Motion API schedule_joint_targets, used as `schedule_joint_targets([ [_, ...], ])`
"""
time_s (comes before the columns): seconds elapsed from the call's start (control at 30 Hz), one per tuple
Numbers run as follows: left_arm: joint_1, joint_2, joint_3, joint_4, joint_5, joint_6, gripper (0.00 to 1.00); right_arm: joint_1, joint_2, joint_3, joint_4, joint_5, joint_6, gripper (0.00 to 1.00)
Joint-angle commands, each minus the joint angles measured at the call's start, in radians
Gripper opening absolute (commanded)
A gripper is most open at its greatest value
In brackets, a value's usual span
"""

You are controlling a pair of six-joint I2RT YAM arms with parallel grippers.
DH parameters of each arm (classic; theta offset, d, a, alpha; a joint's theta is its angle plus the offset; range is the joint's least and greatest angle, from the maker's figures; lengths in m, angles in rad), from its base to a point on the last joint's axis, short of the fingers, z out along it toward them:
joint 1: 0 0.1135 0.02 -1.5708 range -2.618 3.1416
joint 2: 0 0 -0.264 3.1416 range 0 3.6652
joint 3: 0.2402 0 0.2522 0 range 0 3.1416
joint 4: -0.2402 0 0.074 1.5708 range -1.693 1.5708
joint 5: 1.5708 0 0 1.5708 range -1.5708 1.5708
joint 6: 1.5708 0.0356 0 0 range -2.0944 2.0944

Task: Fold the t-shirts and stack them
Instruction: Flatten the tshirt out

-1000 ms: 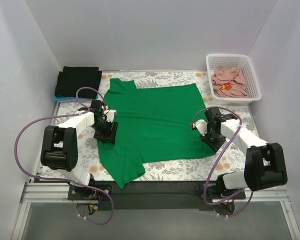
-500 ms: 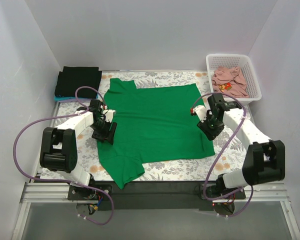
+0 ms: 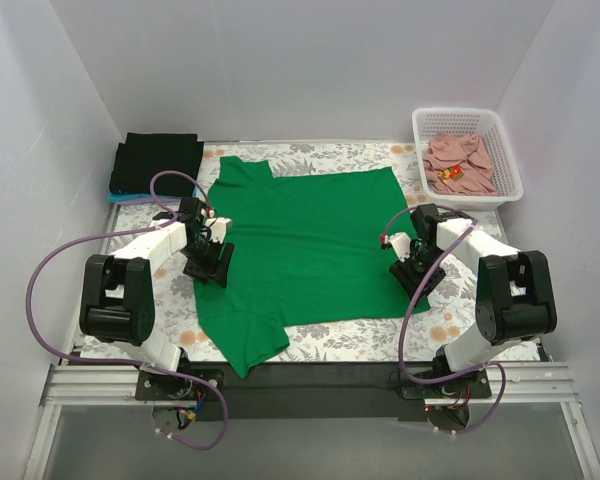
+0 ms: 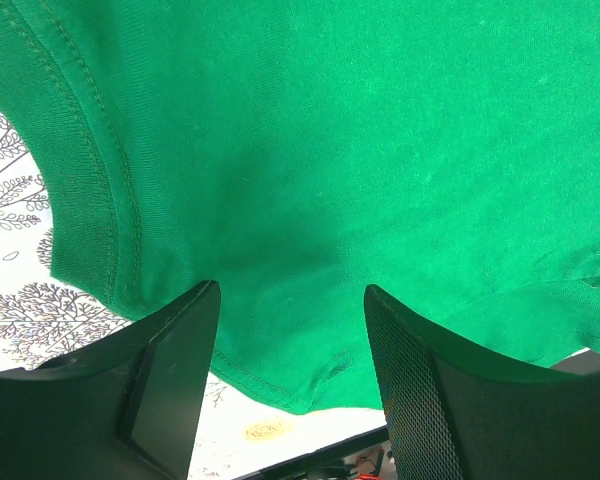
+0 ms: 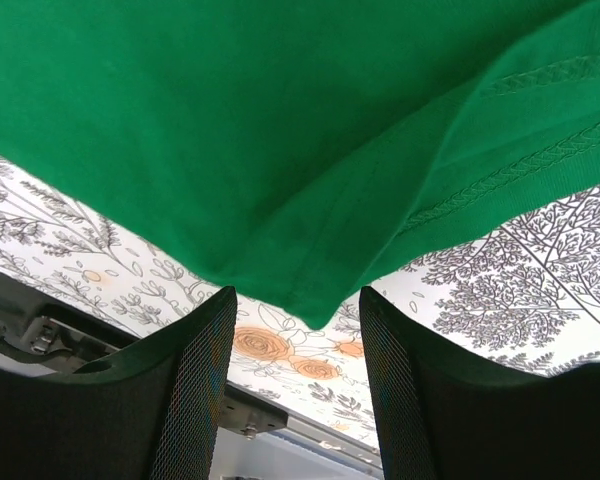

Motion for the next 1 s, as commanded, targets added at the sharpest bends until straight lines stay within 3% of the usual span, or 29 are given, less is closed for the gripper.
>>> schedule_joint_targets([
  [0.0, 0.006, -0.035, 0.001, 0.019, 0.011, 0.005, 0.59, -0.032, 0.028, -0.006, 0.020, -0.026, 0.003, 0.59],
  [0.07, 0.006, -0.033, -0.010, 0.024, 0.011, 0.006, 0.59, -0.053, 0.046, -0.004, 0.018, -0.037, -0.004, 0.58],
  [0.43, 0.006, -0.039, -0.035, 0.035, 0.006, 0.008, 0.59, -0.196, 0.022, 0.028, -0.118, -0.152, -0.054, 0.11],
  [0.6, 0.006, -0.027, -0.036, 0.039, 0.002, 0.006, 0.59, -0.227, 0.003, -0.032, -0.124, -0.132, -0.073, 0.02],
  [0.83, 0.006, -0.045, -0.058, 0.024, -0.023, 0.014, 0.58, -0.236, 0.011, -0.023, -0.118, -0.047, -0.082, 0.01],
  [0.87, 0.006, -0.048, -0.065, 0.018, -0.024, 0.017, 0.58, -0.236, 0.015, -0.017, -0.120, -0.030, -0.082, 0.08],
  [0.9, 0.006, -0.053, -0.062, 0.012, -0.024, 0.020, 0.58, -0.236, 0.017, -0.006, -0.123, -0.013, -0.082, 0.24],
  [0.97, 0.008, -0.087, -0.036, -0.008, -0.008, 0.025, 0.59, -0.236, 0.018, 0.067, -0.143, 0.029, -0.102, 0.35],
])
